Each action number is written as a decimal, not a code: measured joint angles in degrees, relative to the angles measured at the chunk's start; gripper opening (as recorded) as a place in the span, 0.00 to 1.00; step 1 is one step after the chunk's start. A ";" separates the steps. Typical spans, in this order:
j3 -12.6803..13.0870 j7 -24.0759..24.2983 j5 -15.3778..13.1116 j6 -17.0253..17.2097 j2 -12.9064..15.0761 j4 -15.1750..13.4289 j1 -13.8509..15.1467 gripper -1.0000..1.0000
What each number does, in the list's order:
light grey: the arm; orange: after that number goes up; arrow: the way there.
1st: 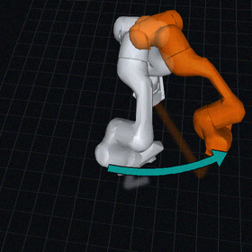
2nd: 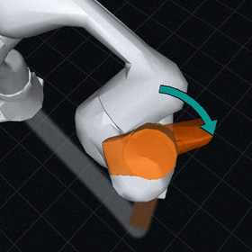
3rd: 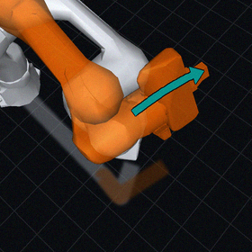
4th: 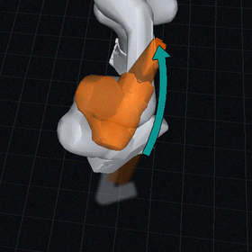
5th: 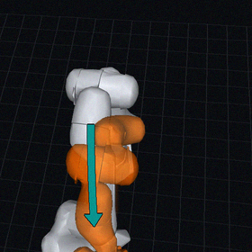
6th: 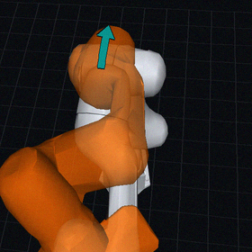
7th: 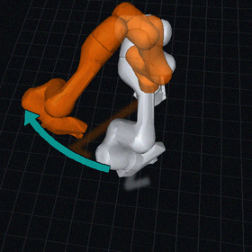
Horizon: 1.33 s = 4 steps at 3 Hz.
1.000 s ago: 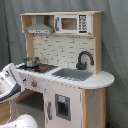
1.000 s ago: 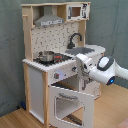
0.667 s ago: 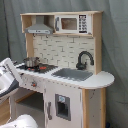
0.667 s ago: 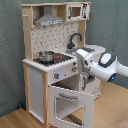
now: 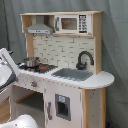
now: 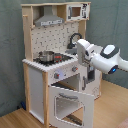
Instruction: Play with the kitchen
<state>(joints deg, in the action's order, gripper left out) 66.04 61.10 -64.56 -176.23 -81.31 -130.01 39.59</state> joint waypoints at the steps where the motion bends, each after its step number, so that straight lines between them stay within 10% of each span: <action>1: -0.03 -4.19 3.57 2.16 2.70 2.01 -0.06 1.00; 4: -0.09 -18.11 15.11 6.85 9.15 6.58 -0.22 1.00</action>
<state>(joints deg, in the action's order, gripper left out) 65.94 42.99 -49.45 -169.38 -72.16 -123.43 39.37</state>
